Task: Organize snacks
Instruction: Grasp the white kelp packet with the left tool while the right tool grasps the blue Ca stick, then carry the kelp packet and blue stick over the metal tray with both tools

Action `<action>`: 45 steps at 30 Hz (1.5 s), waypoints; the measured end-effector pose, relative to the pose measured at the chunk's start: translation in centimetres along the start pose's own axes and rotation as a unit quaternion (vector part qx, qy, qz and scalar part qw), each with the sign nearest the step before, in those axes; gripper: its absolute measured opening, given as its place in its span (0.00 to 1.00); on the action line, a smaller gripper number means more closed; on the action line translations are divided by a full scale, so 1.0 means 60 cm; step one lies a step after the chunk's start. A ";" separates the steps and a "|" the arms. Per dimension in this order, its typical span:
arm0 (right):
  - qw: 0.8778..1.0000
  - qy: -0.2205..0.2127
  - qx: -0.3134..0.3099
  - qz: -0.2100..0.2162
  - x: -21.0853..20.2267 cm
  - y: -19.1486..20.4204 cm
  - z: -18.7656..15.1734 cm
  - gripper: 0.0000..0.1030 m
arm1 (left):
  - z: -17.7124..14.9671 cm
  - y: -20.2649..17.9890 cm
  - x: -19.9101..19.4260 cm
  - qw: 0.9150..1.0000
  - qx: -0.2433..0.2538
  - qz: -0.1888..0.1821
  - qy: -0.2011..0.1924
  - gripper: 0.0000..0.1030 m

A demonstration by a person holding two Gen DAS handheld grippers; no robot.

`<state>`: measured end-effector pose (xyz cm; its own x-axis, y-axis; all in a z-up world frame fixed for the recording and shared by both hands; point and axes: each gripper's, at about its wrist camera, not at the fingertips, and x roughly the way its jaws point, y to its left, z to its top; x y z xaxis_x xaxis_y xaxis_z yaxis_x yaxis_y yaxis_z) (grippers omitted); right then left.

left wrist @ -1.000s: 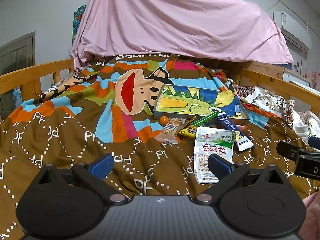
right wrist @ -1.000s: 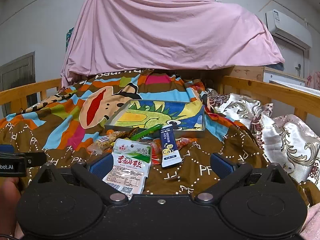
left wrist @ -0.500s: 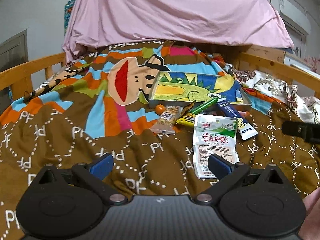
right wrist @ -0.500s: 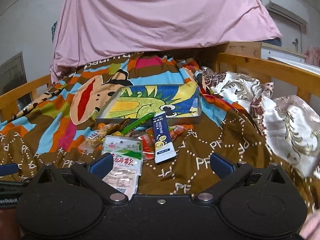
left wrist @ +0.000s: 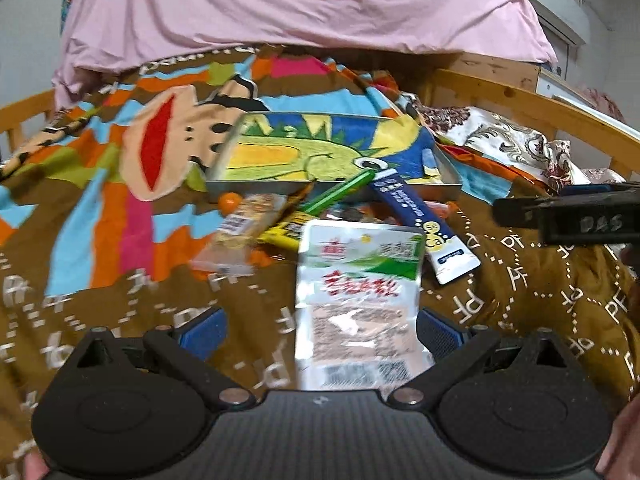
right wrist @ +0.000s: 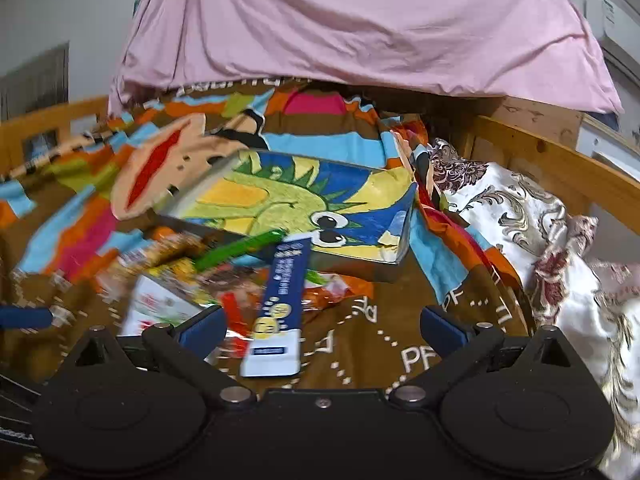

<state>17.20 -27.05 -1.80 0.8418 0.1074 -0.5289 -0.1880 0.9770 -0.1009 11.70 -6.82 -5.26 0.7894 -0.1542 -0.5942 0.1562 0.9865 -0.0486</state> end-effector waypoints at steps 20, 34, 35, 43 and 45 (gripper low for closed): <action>0.998 0.040 0.008 0.053 0.114 -0.004 0.006 0.99 | -0.011 -0.059 0.136 0.996 0.057 0.001 0.074 0.99; 0.995 0.064 -0.021 0.076 0.141 0.025 -0.005 0.70 | -0.007 -0.011 0.099 0.997 -0.018 0.016 0.069 0.95; 0.994 0.066 -0.026 0.077 0.143 0.028 -0.006 0.68 | -0.006 -0.008 0.097 0.997 -0.023 0.014 0.069 0.95; 0.993 0.080 -0.058 0.068 0.134 0.042 -0.013 0.41 | -0.010 -0.004 0.088 0.997 -0.035 0.012 0.063 0.94; 0.992 0.094 -0.054 0.066 0.120 0.039 -0.016 0.40 | -0.010 -0.002 0.084 0.997 -0.039 0.010 0.062 0.94</action>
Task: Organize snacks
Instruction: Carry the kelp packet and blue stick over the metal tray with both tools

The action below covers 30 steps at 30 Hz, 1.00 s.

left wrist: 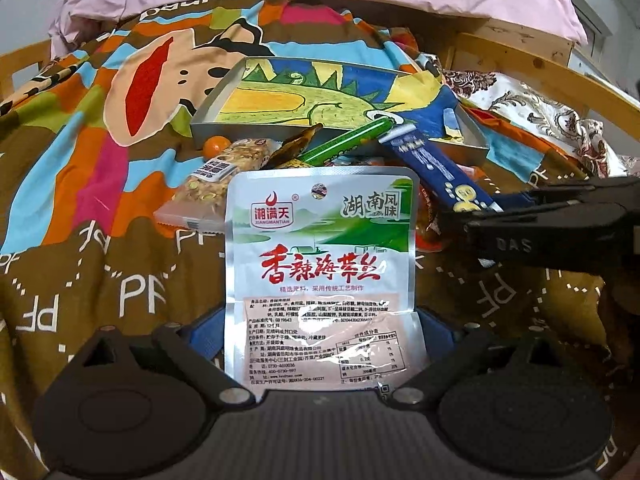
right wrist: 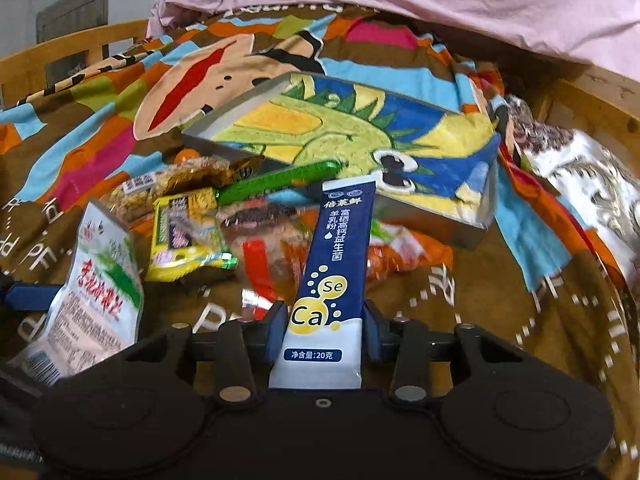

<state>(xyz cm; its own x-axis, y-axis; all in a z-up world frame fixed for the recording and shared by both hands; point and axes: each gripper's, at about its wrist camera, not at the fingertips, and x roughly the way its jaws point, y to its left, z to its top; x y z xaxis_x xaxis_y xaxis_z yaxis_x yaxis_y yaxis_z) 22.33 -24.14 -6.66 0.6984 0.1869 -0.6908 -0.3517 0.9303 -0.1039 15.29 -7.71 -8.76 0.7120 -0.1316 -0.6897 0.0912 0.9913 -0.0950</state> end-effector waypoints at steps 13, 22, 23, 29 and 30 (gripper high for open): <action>0.999 0.020 -0.044 0.008 0.005 0.025 -0.020 0.64 | -0.003 0.003 0.005 1.000 0.006 -0.005 0.010 0.95; 0.999 0.019 -0.037 -0.001 0.007 0.020 -0.019 0.42 | -0.008 -0.010 0.013 0.999 0.039 0.008 0.018 0.95; 0.999 0.018 -0.036 -0.002 0.005 0.019 -0.019 0.41 | -0.008 -0.010 0.011 0.999 0.037 0.009 0.016 0.94; 0.997 0.001 -0.069 -0.025 -0.017 0.029 -0.028 0.38 | -0.001 -0.006 -0.009 1.000 0.012 0.007 -0.004 0.94; 0.996 -0.003 -0.078 -0.031 -0.021 0.031 -0.029 0.38 | 0.001 -0.006 -0.014 1.000 0.011 0.008 -0.009 0.94</action>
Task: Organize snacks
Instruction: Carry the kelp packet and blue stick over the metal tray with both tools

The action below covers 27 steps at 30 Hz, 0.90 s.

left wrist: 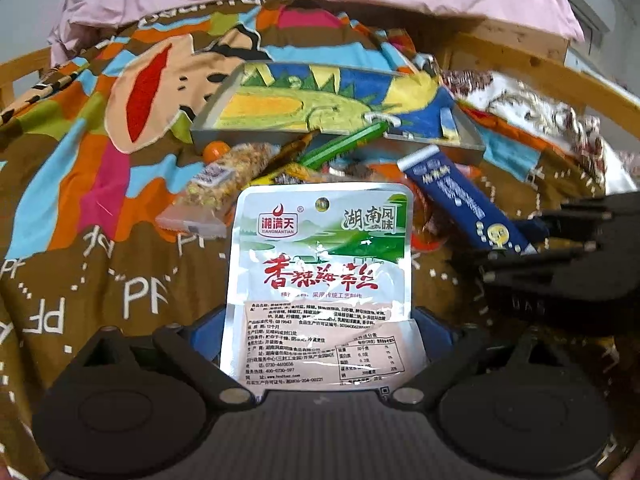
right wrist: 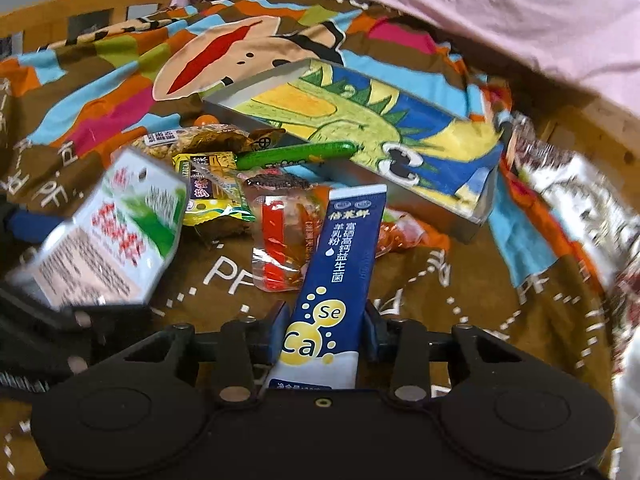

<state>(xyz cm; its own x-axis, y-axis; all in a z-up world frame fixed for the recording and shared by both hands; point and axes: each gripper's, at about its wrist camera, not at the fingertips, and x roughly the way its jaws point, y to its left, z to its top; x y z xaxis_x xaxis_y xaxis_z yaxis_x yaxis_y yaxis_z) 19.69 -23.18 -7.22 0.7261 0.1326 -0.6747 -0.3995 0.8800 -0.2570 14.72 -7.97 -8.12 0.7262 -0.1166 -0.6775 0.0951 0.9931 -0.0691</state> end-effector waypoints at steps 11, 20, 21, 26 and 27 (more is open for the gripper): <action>0.992 -0.061 -0.085 -0.074 -0.035 0.020 0.003 0.33 | 0.038 -0.004 -0.042 0.998 -0.005 0.022 -0.064 0.94; 0.981 -0.098 -0.120 -0.117 -0.044 0.023 0.008 0.32 | 0.062 -0.006 -0.042 0.996 -0.016 0.021 -0.081 0.94; 0.979 -0.104 -0.124 -0.122 -0.045 0.022 0.010 0.32 | 0.067 -0.007 -0.040 0.996 -0.015 0.021 -0.082 0.94; 0.969 -0.141 -0.143 -0.142 -0.032 0.005 0.046 0.32 | 0.110 -0.008 -0.019 0.995 -0.014 0.015 -0.093 0.94; 0.968 -0.151 -0.139 -0.144 -0.027 -0.004 0.058 0.32 | 0.125 -0.007 -0.011 0.995 -0.016 0.014 -0.096 0.94</action>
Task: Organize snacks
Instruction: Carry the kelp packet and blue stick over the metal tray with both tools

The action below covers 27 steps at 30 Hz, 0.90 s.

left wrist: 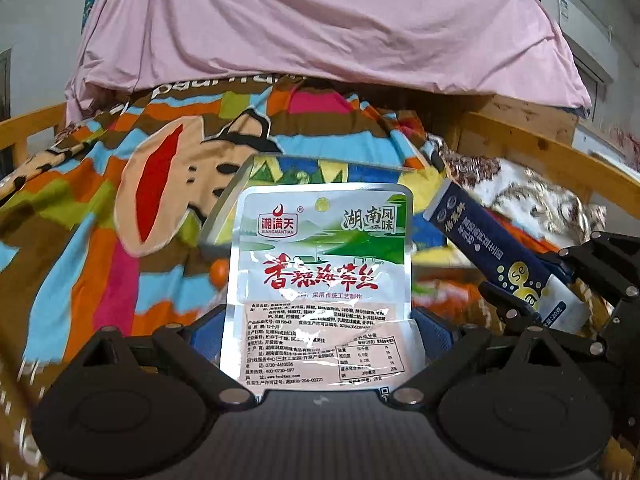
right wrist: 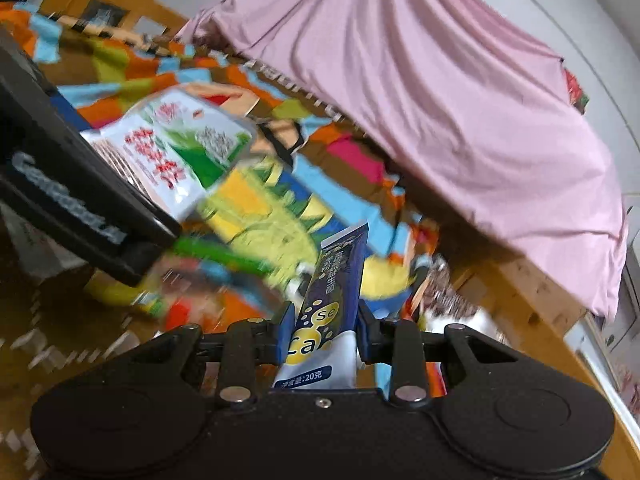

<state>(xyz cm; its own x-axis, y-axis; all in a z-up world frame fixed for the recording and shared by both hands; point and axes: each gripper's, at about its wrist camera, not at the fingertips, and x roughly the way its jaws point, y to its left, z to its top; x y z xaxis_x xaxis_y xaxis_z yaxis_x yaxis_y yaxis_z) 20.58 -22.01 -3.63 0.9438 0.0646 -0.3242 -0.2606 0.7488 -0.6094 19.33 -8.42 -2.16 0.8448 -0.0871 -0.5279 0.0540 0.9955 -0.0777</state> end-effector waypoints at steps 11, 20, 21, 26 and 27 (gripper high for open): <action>0.997 -0.060 0.046 -0.035 0.166 -0.090 0.019 0.32 | 0.151 -0.006 0.166 0.999 -0.035 -0.017 -0.025 0.94; 0.985 -0.018 0.173 -0.004 0.288 -0.138 -0.024 0.33 | 0.175 -0.038 0.337 0.999 -0.026 -0.026 0.020 0.94; 0.984 -0.011 0.180 0.002 0.300 -0.138 -0.029 0.33 | 0.174 -0.040 0.352 0.999 -0.028 -0.026 0.028 0.94; 0.980 0.018 0.197 0.031 0.339 -0.134 -0.052 0.30 | 0.162 -0.048 0.409 0.997 -0.033 -0.017 0.068 0.94; 0.978 0.024 0.203 0.036 0.344 -0.136 -0.055 0.30 | 0.158 -0.049 0.417 0.997 -0.033 -0.014 0.075 0.94</action>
<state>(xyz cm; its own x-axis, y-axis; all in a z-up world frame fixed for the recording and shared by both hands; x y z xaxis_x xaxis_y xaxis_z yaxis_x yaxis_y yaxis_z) 41.54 -28.97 -7.74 0.9127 0.1024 -0.3955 -0.2138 0.9447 -0.2488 45.37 -13.15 -7.14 0.7539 -0.1249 -0.6450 0.0373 0.9883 -0.1478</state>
